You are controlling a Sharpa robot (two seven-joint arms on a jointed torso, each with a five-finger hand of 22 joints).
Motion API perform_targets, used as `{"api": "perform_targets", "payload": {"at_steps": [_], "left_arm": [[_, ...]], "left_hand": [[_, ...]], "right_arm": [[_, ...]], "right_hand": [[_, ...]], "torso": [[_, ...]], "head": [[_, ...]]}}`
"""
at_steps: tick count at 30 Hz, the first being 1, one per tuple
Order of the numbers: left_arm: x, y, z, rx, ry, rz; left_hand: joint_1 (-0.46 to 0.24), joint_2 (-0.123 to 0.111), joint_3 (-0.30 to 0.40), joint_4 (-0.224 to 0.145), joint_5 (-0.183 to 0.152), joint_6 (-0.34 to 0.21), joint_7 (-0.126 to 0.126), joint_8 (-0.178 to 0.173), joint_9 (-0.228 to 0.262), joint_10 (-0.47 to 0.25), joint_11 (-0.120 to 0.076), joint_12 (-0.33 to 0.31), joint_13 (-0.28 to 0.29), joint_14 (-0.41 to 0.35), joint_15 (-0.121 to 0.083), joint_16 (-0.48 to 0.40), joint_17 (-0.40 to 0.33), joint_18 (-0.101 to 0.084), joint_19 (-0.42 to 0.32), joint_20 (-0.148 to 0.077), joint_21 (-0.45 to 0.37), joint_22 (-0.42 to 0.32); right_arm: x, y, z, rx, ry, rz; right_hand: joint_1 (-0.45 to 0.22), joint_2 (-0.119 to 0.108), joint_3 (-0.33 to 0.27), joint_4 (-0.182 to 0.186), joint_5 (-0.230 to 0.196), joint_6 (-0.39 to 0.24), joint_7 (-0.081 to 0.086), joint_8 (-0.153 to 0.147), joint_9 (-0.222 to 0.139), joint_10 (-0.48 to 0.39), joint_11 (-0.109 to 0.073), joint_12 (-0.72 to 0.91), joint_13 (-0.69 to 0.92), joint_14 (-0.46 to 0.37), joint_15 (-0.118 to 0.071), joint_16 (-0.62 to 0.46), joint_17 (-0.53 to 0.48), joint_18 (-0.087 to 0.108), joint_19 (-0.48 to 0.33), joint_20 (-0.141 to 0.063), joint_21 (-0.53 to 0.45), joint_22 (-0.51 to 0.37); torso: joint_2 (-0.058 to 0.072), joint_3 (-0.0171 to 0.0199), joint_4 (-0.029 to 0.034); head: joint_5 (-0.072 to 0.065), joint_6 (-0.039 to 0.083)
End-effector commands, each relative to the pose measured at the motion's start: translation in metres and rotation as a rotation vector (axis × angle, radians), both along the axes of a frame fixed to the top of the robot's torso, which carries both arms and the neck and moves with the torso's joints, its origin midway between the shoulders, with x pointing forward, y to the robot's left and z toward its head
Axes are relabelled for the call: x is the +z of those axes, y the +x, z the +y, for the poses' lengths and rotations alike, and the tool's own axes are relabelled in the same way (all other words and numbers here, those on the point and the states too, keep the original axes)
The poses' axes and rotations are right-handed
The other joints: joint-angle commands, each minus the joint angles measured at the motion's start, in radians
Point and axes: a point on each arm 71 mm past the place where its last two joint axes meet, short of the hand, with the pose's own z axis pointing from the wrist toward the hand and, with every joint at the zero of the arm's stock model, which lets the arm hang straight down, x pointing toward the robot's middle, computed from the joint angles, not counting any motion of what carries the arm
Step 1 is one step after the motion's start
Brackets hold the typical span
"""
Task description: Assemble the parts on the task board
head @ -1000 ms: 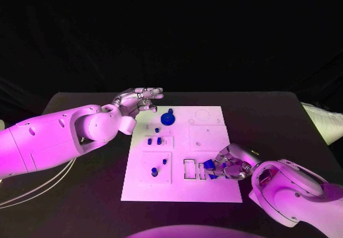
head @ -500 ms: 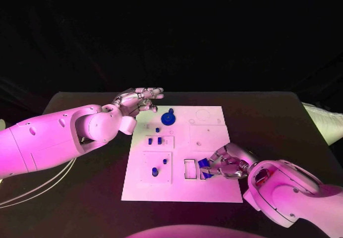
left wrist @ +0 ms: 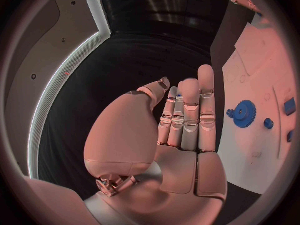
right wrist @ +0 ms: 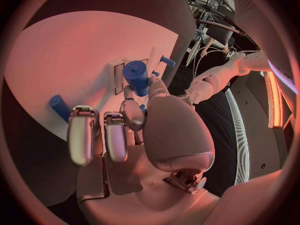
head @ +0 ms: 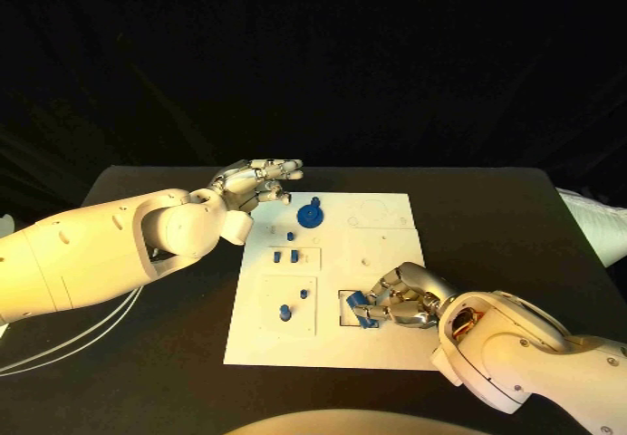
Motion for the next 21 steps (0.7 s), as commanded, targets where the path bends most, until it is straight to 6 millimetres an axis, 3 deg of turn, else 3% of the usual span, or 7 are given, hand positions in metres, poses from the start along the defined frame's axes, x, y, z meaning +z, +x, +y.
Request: {"api": "perform_targets", "payload": {"at_steps": [1,7,11,13,18,21], "left_arm": [[0.0013,-0.0007,-0.0026,-0.019,-0.010,-0.008],[0.0013,-0.0007,-0.0028,-0.019,-0.010,-0.008],[0.0013,-0.0007,-0.0029,-0.019,-0.010,-0.008],[0.0013,-0.0007,-0.0030,-0.020,-0.010,-0.008],[0.0014,-0.0009,-0.0023,-0.018,-0.009,-0.008],[0.0014,-0.0009,-0.0021,-0.018,-0.009,-0.008]], "left_hand": [[-0.001,0.012,-0.003,-0.002,0.004,-0.006,0.002,0.006,0.001,-0.006,0.001,0.006,0.000,-0.009,0.001,0.003,-0.001,0.012,0.004,0.003,-0.006,-0.001],[-0.001,0.012,-0.003,-0.002,0.004,-0.006,0.002,0.006,0.001,-0.006,0.001,0.006,0.000,-0.009,0.001,0.003,-0.001,0.012,0.004,0.003,-0.006,-0.001],[-0.001,0.012,-0.003,-0.002,0.004,-0.006,0.002,0.006,0.001,-0.006,0.001,0.006,0.000,-0.009,0.001,0.003,-0.001,0.012,0.004,0.003,-0.006,-0.001],[-0.001,0.012,-0.003,-0.002,0.004,-0.006,0.002,0.006,0.001,-0.006,0.001,0.006,0.000,-0.009,0.001,0.003,-0.001,0.012,0.004,0.003,-0.006,-0.001],[-0.001,0.012,-0.003,-0.002,0.004,-0.006,0.002,0.006,0.001,-0.006,0.001,0.006,0.000,-0.009,0.001,0.003,-0.001,0.012,0.004,0.003,-0.006,-0.001],[-0.001,0.012,-0.003,-0.002,0.004,-0.006,0.002,0.006,0.001,-0.006,0.001,0.006,0.000,-0.009,0.001,0.003,-0.001,0.012,0.004,0.003,-0.006,-0.001]], "right_arm": [[-0.0030,-0.0004,0.0012,0.009,-0.014,0.027],[-0.0024,0.0003,0.0047,0.018,-0.019,0.020],[-0.0014,0.0006,0.0078,0.028,-0.024,0.012],[-0.0009,0.0011,0.0082,0.030,-0.029,0.004],[0.0000,0.0028,0.0076,0.031,-0.045,-0.017],[0.0008,0.0032,0.0073,0.033,-0.052,-0.031]], "right_hand": [[0.035,0.053,-0.002,0.010,-0.006,0.002,-0.005,0.007,0.027,0.036,-0.029,0.173,0.304,0.091,-0.005,0.006,0.196,-0.020,0.019,-0.007,0.004,0.002],[-0.008,0.038,-0.025,0.036,0.000,0.004,-0.003,0.009,0.033,0.037,-0.027,0.171,0.305,0.091,-0.004,0.006,0.196,-0.020,0.018,-0.006,0.004,0.001],[-0.049,0.030,-0.051,0.054,-0.026,0.004,-0.002,0.009,0.039,0.038,-0.026,0.168,0.306,0.091,-0.002,0.006,0.195,-0.020,0.018,-0.005,0.004,0.001],[-0.073,0.030,-0.067,0.054,-0.066,0.004,-0.003,0.009,0.042,0.038,-0.026,0.166,0.305,0.090,-0.002,0.005,0.194,-0.020,0.018,-0.004,0.003,0.000],[-0.151,0.030,-0.120,0.056,-0.230,0.000,-0.006,0.010,0.055,0.036,-0.027,0.155,0.303,0.090,-0.004,0.002,0.190,-0.018,0.015,-0.005,-0.001,-0.005],[-0.202,0.012,-0.137,0.059,-0.314,-0.001,-0.006,0.012,0.061,0.033,-0.028,0.146,0.300,0.089,-0.004,0.000,0.186,-0.017,0.013,-0.006,-0.005,-0.010]], "torso": [[0.000,-0.0001,-0.0008],[0.000,0.0003,-0.0007],[0.000,0.0008,-0.0003],[0.000,0.0005,-0.0001],[0.000,0.0002,-0.0016],[0.000,0.0007,-0.0015]], "head": [[0.002,0.001],[0.002,-0.001],[0.004,0.000],[0.005,0.000],[0.007,-0.002],[0.007,-0.002]]}}
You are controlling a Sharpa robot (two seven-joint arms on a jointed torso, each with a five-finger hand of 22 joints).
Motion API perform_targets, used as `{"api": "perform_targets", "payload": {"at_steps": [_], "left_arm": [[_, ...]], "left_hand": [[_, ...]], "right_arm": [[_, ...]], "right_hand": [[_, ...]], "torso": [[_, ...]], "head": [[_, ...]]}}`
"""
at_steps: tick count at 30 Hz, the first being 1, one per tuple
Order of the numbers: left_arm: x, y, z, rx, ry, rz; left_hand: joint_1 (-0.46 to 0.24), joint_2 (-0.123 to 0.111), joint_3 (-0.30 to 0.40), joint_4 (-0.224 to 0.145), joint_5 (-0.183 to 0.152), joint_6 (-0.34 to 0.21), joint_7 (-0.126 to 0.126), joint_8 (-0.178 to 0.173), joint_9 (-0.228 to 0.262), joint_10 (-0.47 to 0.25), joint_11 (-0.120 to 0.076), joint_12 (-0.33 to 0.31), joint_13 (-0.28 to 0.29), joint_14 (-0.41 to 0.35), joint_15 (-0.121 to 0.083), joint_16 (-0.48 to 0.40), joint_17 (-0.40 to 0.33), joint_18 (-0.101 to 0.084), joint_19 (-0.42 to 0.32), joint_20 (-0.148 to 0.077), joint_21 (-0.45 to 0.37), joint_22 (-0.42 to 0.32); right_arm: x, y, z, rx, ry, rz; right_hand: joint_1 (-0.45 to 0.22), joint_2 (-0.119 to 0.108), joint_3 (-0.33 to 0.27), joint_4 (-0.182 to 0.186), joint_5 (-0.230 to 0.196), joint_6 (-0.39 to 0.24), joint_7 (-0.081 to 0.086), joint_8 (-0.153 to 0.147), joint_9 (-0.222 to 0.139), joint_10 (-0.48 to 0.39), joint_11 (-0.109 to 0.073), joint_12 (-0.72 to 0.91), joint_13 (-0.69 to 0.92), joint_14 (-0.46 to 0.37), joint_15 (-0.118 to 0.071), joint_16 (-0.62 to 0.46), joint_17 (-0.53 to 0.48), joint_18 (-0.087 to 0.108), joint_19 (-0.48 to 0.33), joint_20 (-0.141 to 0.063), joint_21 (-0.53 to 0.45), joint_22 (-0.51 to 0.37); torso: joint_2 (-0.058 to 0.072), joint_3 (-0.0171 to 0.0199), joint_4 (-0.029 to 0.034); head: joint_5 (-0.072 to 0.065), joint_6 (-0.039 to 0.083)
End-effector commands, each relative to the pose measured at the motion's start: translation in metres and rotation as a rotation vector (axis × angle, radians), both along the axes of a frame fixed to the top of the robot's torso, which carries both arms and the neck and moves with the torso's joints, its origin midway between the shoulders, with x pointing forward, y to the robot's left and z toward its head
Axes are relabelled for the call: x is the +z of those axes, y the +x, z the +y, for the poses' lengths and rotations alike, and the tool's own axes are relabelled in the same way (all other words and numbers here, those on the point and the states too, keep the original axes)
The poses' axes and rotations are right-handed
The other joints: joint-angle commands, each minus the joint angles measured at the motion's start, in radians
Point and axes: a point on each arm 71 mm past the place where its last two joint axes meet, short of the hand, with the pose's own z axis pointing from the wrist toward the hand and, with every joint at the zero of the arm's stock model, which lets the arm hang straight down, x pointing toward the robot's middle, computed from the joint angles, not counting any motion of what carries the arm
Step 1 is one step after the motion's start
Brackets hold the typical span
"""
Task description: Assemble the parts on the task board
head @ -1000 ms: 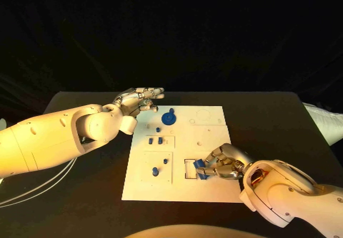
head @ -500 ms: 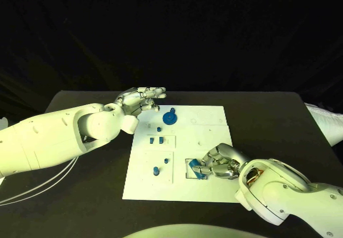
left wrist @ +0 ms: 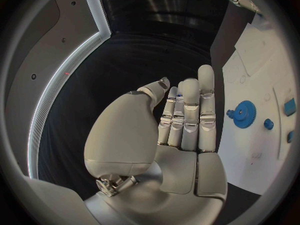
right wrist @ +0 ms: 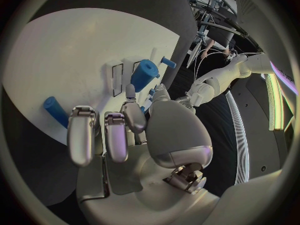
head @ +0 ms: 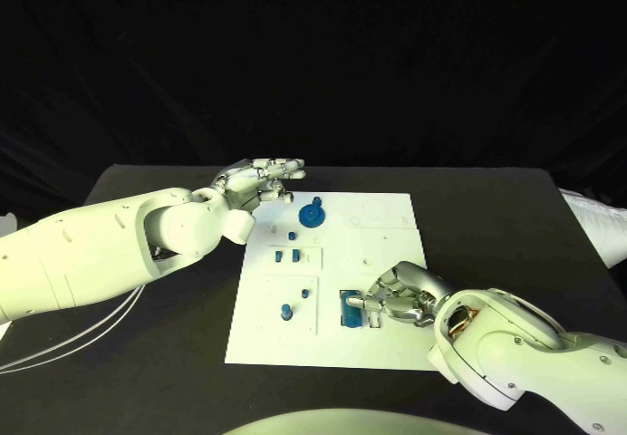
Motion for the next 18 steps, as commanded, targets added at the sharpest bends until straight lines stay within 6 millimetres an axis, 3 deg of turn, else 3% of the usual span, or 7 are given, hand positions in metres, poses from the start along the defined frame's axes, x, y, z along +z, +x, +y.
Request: {"api": "perform_targets", "payload": {"at_steps": [1,4,9,13,14,16,18], "left_arm": [[0.0014,-0.0009,-0.0021,-0.017,-0.009,-0.008],[0.0014,-0.0010,-0.0020,-0.017,-0.009,-0.008],[0.0014,-0.0010,-0.0016,-0.017,-0.009,-0.008],[0.0014,-0.0010,-0.0013,-0.016,-0.009,-0.008],[0.0014,-0.0010,-0.0012,-0.016,-0.009,-0.008],[0.0014,-0.0010,-0.0013,-0.016,-0.009,-0.008],[0.0015,-0.0010,-0.0015,-0.017,-0.009,-0.008]], "left_hand": [[-0.001,0.012,-0.003,-0.003,0.004,-0.006,0.002,0.006,0.001,-0.006,0.001,0.006,0.000,-0.009,0.001,0.003,-0.001,0.012,0.004,0.003,-0.006,-0.001],[-0.001,0.012,-0.003,-0.003,0.004,-0.006,0.002,0.006,0.001,-0.006,0.001,0.006,0.000,-0.009,0.001,0.003,-0.001,0.012,0.004,0.003,-0.006,-0.001],[-0.001,0.012,-0.003,-0.003,0.004,-0.006,0.002,0.006,0.001,-0.006,0.001,0.006,0.000,-0.009,0.001,0.003,-0.001,0.012,0.004,0.003,-0.006,-0.001],[-0.001,0.013,-0.005,-0.004,0.004,-0.006,0.002,0.006,0.001,-0.008,0.001,0.009,0.000,-0.010,0.001,0.003,-0.004,0.012,0.004,0.003,-0.007,-0.003],[-0.001,0.013,-0.005,-0.004,0.004,-0.006,0.002,0.006,0.001,-0.008,0.001,0.009,0.000,-0.010,0.001,0.003,-0.004,0.012,0.004,0.003,-0.007,-0.003],[-0.001,0.013,-0.005,-0.004,0.004,-0.006,0.002,0.006,0.001,-0.008,0.001,0.009,0.000,-0.010,0.001,0.003,-0.004,0.012,0.004,0.003,-0.007,-0.003],[-0.001,0.013,-0.005,-0.004,0.004,-0.006,0.002,0.006,0.001,-0.008,0.001,0.009,0.000,-0.010,0.001,0.003,-0.004,0.012,0.004,0.003,-0.007,-0.003]], "right_arm": [[0.0013,0.0004,0.0002,0.018,-0.033,-0.033],[0.0021,0.0007,-0.0005,0.018,-0.037,-0.046],[0.0035,0.0006,-0.0011,0.020,-0.040,-0.063],[0.0051,-0.0004,-0.0004,0.035,-0.042,-0.080],[0.0057,-0.0008,0.0002,0.043,-0.046,-0.086],[0.0063,-0.0011,0.0011,0.050,-0.052,-0.095],[0.0069,-0.0011,0.0017,0.055,-0.062,-0.106]], "right_hand": [[-0.055,-0.033,-0.007,0.003,-0.072,-0.007,-0.003,-0.002,0.005,0.050,-0.034,0.079,0.233,0.088,-0.004,-0.001,0.185,-0.017,0.013,-0.006,-0.006,-0.004],[-0.106,-0.074,0.012,0.005,-0.107,-0.009,-0.003,0.000,0.011,0.049,-0.034,0.073,0.232,0.088,-0.005,-0.002,0.184,-0.017,0.012,-0.006,-0.008,-0.005],[-0.118,-0.085,0.028,0.004,-0.107,-0.009,-0.003,0.001,0.015,0.048,-0.035,0.069,0.230,0.088,-0.005,-0.002,0.183,-0.016,0.012,-0.006,-0.009,-0.006],[-0.056,-0.061,0.064,-0.008,-0.078,-0.004,-0.005,0.007,0.023,0.049,-0.037,0.068,0.232,0.088,-0.006,-0.002,0.185,-0.017,0.013,-0.007,-0.007,-0.004],[0.001,-0.053,0.078,-0.029,-0.053,0.002,-0.008,0.013,0.028,0.050,-0.039,0.068,0.234,0.089,-0.008,-0.001,0.187,-0.017,0.014,-0.009,-0.007,-0.002],[0.049,-0.049,0.087,-0.051,-0.034,0.008,-0.010,0.020,0.034,0.051,-0.042,0.069,0.236,0.089,-0.010,0.000,0.188,-0.018,0.015,-0.010,-0.006,0.000],[0.094,-0.037,0.099,-0.074,-0.038,0.018,-0.014,0.030,0.041,0.052,-0.045,0.071,0.238,0.090,-0.012,0.002,0.191,-0.018,0.016,-0.012,-0.003,0.004]], "torso": [[0.000,0.0002,-0.0006],[0.000,0.0005,-0.0006],[0.000,0.0011,-0.0009],[0.000,0.0015,-0.0014],[0.000,0.0016,-0.0019],[0.000,0.0009,-0.0017],[0.000,0.0010,-0.0012]], "head": [[0.001,-0.001],[0.000,0.000],[0.000,-0.001],[0.000,-0.001],[0.000,0.000],[0.000,-0.001],[-0.001,0.000]]}}
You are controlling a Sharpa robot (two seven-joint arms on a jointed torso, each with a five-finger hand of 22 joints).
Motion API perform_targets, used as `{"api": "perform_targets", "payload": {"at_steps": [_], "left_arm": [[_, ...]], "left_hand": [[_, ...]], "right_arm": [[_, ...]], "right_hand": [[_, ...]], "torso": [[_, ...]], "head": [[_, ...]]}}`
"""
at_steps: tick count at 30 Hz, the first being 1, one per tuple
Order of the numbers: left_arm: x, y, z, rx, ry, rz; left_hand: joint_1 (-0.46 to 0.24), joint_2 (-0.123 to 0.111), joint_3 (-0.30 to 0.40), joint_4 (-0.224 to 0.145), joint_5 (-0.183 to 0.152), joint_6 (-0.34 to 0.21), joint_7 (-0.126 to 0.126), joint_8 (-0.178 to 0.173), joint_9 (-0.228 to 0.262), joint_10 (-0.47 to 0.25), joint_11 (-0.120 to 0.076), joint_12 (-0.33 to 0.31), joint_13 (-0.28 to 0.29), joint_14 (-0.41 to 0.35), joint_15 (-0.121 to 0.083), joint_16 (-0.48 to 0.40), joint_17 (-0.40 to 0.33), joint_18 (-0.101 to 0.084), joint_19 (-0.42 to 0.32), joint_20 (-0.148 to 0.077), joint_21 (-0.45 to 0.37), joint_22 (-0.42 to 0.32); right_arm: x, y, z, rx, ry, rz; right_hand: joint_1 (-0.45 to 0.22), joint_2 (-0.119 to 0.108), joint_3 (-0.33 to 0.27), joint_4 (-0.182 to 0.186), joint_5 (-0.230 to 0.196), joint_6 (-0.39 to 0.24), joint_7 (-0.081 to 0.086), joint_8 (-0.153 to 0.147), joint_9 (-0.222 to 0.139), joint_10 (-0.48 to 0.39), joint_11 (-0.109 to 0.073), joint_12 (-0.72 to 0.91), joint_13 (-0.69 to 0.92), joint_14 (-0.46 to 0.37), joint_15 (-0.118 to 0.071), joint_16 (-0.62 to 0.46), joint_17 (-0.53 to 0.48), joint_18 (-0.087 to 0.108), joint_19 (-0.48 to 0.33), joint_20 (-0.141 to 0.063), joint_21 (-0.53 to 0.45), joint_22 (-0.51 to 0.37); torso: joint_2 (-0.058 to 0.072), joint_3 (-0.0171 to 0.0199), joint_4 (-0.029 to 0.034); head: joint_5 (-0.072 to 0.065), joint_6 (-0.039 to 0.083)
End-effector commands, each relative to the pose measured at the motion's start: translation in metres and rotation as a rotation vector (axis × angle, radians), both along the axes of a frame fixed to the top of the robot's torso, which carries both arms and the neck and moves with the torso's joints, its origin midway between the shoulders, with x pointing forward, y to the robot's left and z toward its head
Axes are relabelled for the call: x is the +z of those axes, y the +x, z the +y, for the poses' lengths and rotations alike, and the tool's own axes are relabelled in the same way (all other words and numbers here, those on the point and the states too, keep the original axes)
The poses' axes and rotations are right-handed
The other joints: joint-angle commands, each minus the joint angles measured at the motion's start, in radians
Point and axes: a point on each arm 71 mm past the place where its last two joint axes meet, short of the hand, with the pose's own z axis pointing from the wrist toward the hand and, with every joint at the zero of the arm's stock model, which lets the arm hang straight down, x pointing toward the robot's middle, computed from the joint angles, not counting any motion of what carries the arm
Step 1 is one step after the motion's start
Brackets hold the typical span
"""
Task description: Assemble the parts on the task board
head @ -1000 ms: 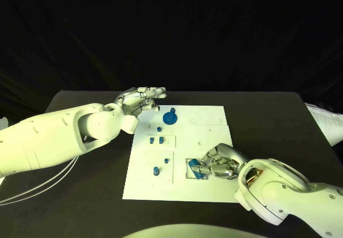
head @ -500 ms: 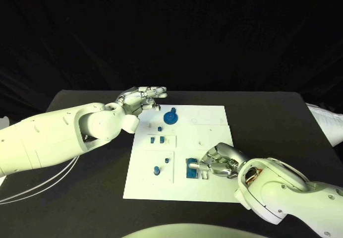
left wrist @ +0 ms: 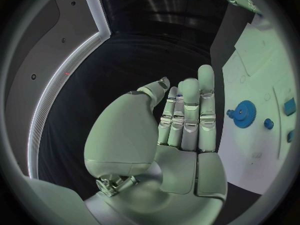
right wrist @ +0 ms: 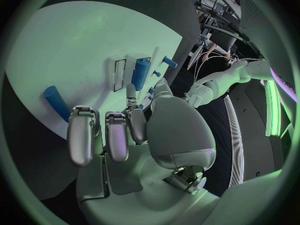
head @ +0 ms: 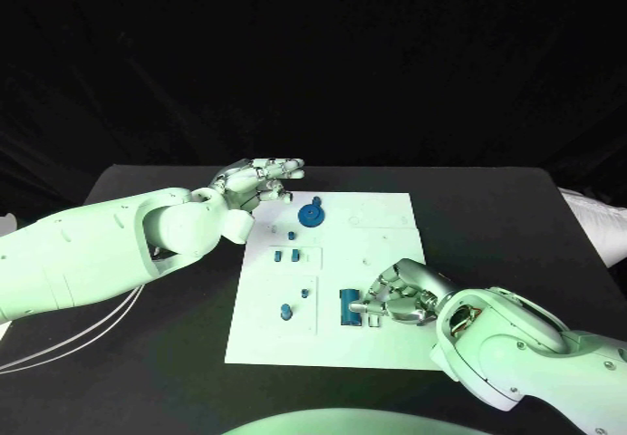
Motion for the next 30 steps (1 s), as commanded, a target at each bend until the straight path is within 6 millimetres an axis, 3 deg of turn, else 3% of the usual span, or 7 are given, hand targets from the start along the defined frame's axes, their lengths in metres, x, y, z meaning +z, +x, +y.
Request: {"api": "perform_targets", "payload": {"at_steps": [1,8,14,20,24,30], "left_arm": [[0.001,-0.001,-0.003,-0.018,-0.010,-0.009],[0.001,-0.001,-0.003,-0.018,-0.010,-0.008],[0.001,-0.001,-0.002,-0.016,-0.009,-0.009],[0.001,-0.002,0.000,-0.013,-0.007,-0.008],[0.001,-0.003,0.000,-0.015,-0.007,-0.006],[0.000,-0.005,-0.001,-0.022,-0.008,-0.003]], "left_hand": [[-0.001,0.013,-0.002,-0.001,0.004,-0.006,0.002,0.006,0.001,-0.008,0.001,0.003,0.000,-0.007,-0.003,0.003,-0.001,0.012,0.004,0.003,-0.004,-0.001],[-0.001,0.013,-0.002,-0.001,0.004,-0.006,0.002,0.006,0.001,-0.008,0.001,0.003,0.000,-0.007,-0.003,0.003,-0.001,0.012,0.004,0.003,-0.004,-0.001],[-0.001,0.013,-0.002,-0.001,0.004,-0.006,0.002,0.006,0.001,-0.008,0.001,0.003,0.000,-0.007,-0.003,0.003,-0.001,0.012,0.004,0.003,-0.004,-0.001],[-0.001,0.013,-0.002,-0.001,0.004,-0.006,0.002,0.006,0.001,-0.008,0.001,0.003,0.000,-0.007,-0.003,0.003,-0.001,0.012,0.004,0.003,-0.004,-0.001],[0.000,0.013,-0.003,-0.002,0.004,-0.006,0.002,0.007,0.001,-0.008,0.001,0.003,0.000,-0.007,-0.003,0.004,-0.001,0.012,0.004,0.003,-0.004,-0.001],[0.000,0.014,-0.003,-0.002,0.004,-0.006,0.002,0.007,0.001,-0.009,0.001,0.004,0.000,-0.008,-0.003,0.004,-0.002,0.012,0.004,0.003,-0.004,-0.001]], "right_arm": [[0.002,-0.001,0.003,0.037,-0.036,-0.049],[0.004,0.001,0.000,0.029,-0.045,-0.078],[0.010,0.001,-0.018,-0.005,-0.001,-0.081],[0.020,0.003,-0.050,-0.031,-0.041,-0.100],[0.022,0.003,-0.067,-0.040,-0.088,-0.116],[0.021,0.003,-0.079,-0.039,-0.175,-0.137]], "right_hand": [[0.060,0.015,0.014,-0.033,-0.003,0.016,-0.002,0.014,0.009,0.012,-0.010,0.000,0.080,0.091,-0.012,0.002,0.192,-0.019,0.013,-0.009,0.001,0.006],[0.101,0.032,0.023,-0.060,0.006,0.007,-0.002,0.018,0.016,0.013,-0.012,-0.002,0.081,0.091,-0.014,0.003,0.194,-0.019,0.014,-0.012,0.002,0.008],[0.086,0.050,0.017,-0.048,0.079,-0.046,0.019,-0.019,0.002,0.014,0.005,0.000,0.085,0.091,-0.002,0.003,0.195,-0.020,0.014,-0.004,0.002,0.008],[0.078,0.080,0.018,-0.031,0.152,-0.075,0.036,-0.063,-0.020,0.011,0.019,-0.008,0.084,0.091,0.011,0.003,0.195,-0.020,0.013,0.008,0.002,0.008],[0.078,0.099,0.022,-0.021,0.158,-0.081,0.042,-0.086,-0.035,0.010,0.025,-0.015,0.081,0.092,0.016,0.004,0.197,-0.020,0.013,0.013,0.002,0.009],[0.074,0.099,0.016,-0.013,0.153,-0.058,0.039,-0.089,-0.042,0.011,0.023,-0.016,0.082,0.092,0.016,0.004,0.197,-0.019,0.012,0.015,0.002,0.009]], "torso": [[0.000,-0.0004,0.0004],[0.000,-0.0007,0.0007],[-0.001,0.0006,-0.0018],[-0.001,-0.0019,-0.0028],[-0.001,0.0004,-0.0059],[-0.004,0.0030,-0.0130]], "head": [[-0.001,0.001],[-0.003,0.002],[-0.007,0.004],[-0.027,0.011],[-0.038,0.015],[-0.043,0.015]]}}
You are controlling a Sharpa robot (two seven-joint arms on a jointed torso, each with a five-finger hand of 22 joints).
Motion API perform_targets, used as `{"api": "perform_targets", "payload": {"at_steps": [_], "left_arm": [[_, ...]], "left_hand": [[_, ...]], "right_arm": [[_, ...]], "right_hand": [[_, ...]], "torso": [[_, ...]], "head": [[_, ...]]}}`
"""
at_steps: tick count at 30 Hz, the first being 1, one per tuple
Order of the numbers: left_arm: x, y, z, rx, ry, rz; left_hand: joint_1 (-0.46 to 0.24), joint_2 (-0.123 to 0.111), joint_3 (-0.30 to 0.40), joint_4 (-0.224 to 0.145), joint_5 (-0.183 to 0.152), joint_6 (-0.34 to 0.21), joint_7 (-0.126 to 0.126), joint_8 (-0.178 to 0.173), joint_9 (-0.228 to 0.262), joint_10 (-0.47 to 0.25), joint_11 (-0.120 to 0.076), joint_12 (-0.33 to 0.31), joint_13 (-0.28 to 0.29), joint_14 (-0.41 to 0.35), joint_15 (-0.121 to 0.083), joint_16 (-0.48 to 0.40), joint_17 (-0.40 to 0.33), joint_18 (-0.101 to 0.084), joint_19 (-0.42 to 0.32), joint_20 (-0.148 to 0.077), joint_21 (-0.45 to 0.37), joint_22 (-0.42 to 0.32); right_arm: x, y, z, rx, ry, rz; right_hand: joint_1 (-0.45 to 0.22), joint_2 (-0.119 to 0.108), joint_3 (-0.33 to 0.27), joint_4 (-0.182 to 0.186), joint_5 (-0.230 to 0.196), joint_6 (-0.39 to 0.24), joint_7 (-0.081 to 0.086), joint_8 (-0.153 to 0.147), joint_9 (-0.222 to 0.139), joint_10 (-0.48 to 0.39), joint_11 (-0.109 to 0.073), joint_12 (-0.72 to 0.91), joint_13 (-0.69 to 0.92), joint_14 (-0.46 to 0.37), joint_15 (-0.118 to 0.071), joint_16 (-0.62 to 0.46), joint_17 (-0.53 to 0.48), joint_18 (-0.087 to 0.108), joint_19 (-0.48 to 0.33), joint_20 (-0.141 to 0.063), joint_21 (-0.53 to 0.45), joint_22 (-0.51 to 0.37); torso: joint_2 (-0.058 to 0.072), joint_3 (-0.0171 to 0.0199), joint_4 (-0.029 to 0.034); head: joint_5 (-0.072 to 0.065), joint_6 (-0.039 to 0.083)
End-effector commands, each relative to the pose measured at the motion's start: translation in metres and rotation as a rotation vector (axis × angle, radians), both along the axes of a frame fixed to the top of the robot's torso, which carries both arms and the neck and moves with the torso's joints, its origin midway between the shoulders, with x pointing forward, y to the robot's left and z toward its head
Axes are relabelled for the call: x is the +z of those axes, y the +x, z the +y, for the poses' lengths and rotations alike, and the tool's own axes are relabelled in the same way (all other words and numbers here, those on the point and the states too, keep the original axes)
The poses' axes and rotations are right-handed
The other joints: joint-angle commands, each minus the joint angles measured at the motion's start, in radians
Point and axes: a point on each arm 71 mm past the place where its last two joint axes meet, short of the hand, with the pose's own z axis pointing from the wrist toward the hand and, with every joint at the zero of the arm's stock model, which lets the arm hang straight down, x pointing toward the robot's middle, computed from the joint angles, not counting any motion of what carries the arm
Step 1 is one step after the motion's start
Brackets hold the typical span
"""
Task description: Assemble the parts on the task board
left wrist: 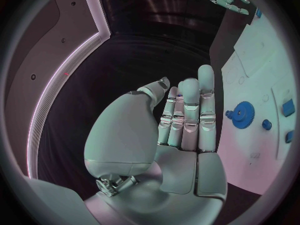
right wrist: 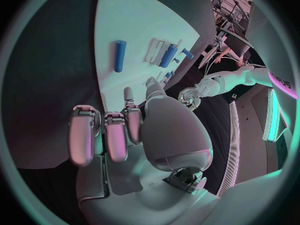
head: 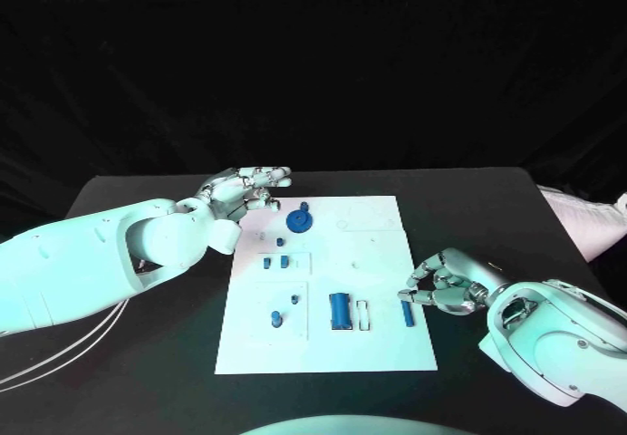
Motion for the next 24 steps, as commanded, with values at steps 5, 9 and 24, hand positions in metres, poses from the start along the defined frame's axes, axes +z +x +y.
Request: {"api": "perform_targets", "payload": {"at_steps": [5,9,24], "left_arm": [[0.001,-0.001,-0.006,-0.026,-0.013,-0.009],[0.001,-0.002,-0.006,-0.028,-0.014,-0.008],[0.001,-0.002,-0.004,-0.024,-0.011,-0.007]], "left_hand": [[0.000,0.014,-0.003,-0.002,0.004,-0.006,0.002,0.007,0.001,-0.009,0.001,0.004,0.000,-0.008,-0.002,0.004,-0.001,0.012,0.004,0.003,-0.004,-0.002],[0.000,0.014,-0.003,-0.002,0.004,-0.006,0.002,0.007,0.001,-0.009,0.001,0.004,0.000,-0.008,-0.002,0.004,-0.001,0.012,0.004,0.003,-0.004,-0.002],[0.000,0.014,-0.003,-0.002,0.004,-0.006,0.002,0.007,0.001,-0.009,0.001,0.004,0.000,-0.008,-0.002,0.004,-0.001,0.012,0.004,0.003,-0.004,-0.002]], "right_arm": [[-0.008,0.000,-0.002,0.050,-0.134,-0.009],[-0.015,-0.002,0.002,0.067,-0.166,0.004],[-0.026,-0.003,0.008,0.126,-0.260,0.003]], "right_hand": [[-0.003,0.004,-0.006,0.014,-0.006,0.038,-0.007,-0.006,-0.006,0.009,-0.001,-0.011,-0.052,0.089,0.003,0.005,0.199,-0.019,0.014,0.008,0.002,0.001],[0.001,0.003,-0.007,0.015,-0.008,0.051,-0.011,-0.003,-0.005,0.009,-0.004,-0.013,-0.052,0.090,0.001,0.006,0.201,-0.019,0.014,0.006,0.003,0.002],[0.018,-0.005,-0.011,0.008,-0.017,0.078,-0.021,0.001,-0.001,0.009,-0.013,-0.018,-0.053,0.090,-0.006,0.007,0.202,-0.019,0.014,0.000,0.003,0.003]], "torso": [[-0.001,0.0015,-0.0025],[0.000,0.0026,-0.0018],[-0.001,0.0011,-0.0020]], "head": [[-0.008,-0.002],[-0.006,-0.005],[0.000,-0.016]]}}
